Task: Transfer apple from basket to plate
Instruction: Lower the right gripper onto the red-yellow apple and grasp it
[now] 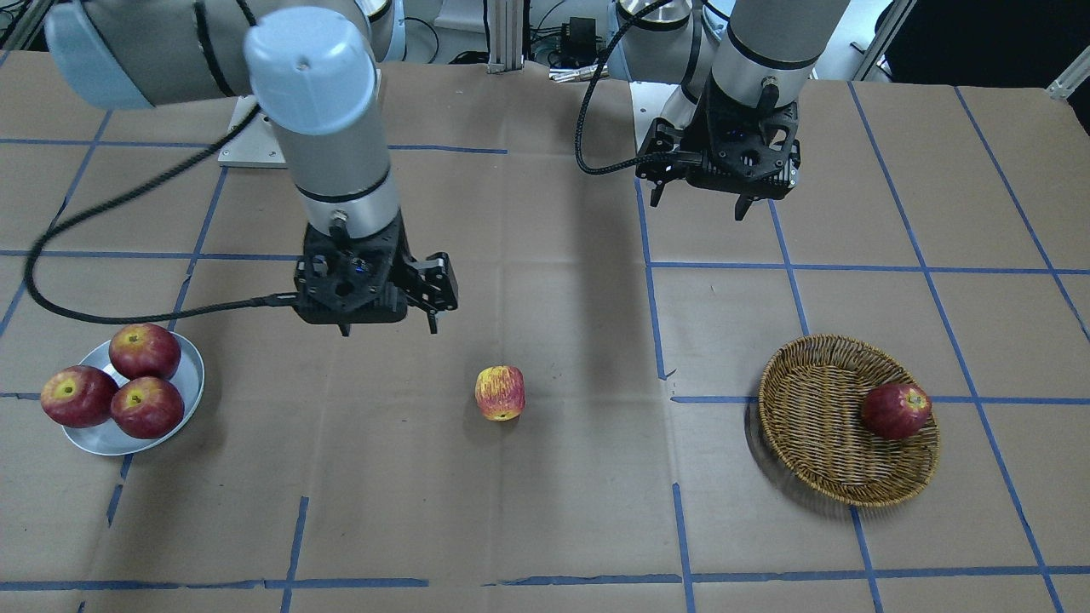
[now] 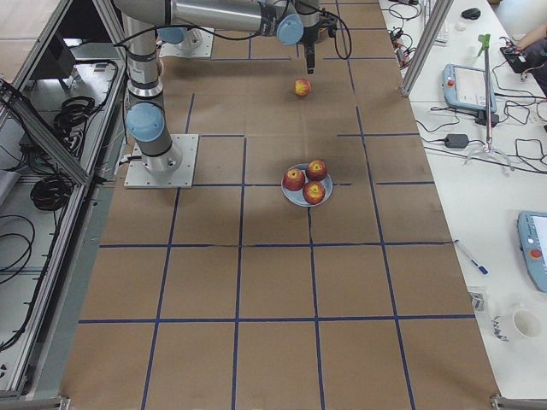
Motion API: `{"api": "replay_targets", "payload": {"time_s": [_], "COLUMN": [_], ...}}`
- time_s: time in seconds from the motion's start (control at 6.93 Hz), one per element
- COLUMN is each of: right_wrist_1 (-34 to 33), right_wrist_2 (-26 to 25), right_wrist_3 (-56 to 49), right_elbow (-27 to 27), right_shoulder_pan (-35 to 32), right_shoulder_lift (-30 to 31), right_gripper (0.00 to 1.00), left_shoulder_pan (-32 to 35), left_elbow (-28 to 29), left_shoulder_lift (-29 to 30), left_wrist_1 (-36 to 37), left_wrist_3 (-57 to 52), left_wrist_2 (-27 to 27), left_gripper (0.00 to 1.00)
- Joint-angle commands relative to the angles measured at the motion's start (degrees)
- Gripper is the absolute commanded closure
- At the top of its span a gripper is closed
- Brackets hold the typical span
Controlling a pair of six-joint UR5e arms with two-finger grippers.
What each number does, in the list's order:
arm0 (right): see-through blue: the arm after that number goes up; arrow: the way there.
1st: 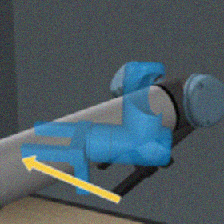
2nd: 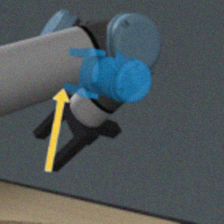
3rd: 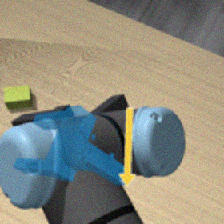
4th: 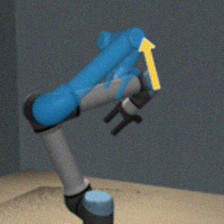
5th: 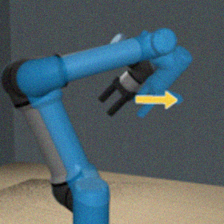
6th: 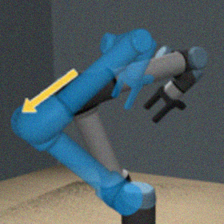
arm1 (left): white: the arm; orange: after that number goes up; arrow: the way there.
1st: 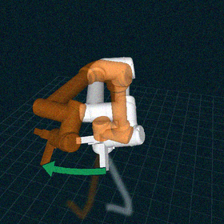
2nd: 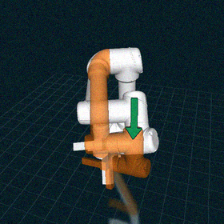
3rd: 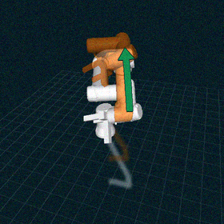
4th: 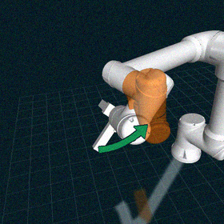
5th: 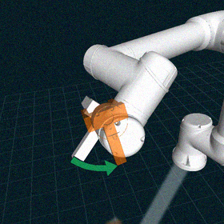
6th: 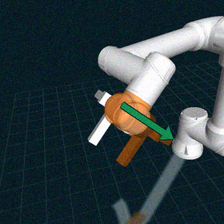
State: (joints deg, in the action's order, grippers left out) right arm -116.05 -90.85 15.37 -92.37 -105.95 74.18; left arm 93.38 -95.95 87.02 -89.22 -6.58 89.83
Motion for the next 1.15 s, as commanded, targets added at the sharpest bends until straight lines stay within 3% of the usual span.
{"api": "replay_targets", "payload": {"time_s": [0.0, 0.29, 1.01], "right_wrist_1": [-6.5, -15.1, -15.3], "right_wrist_2": [-2.0, -4.5, -4.1], "right_wrist_3": [5.8, 7.9, 7.7], "right_elbow": [-0.3, -0.4, -2.4], "right_shoulder_pan": [-4.9, -8.0, -8.0], "right_shoulder_lift": [-7.2, -14.5, -16.8], "right_gripper": [0.0, 0.0, 0.0], "left_shoulder_pan": [0.0, -0.4, -0.3], "left_elbow": [0.0, 0.0, 0.1], "left_shoulder_lift": [0.1, -0.1, 0.6], "left_wrist_1": [0.0, 0.1, 0.4], "left_wrist_3": [-0.1, -0.3, 0.1], "left_wrist_2": [0.0, 0.0, -0.1], "left_gripper": [0.01, 0.01, 0.01]}}
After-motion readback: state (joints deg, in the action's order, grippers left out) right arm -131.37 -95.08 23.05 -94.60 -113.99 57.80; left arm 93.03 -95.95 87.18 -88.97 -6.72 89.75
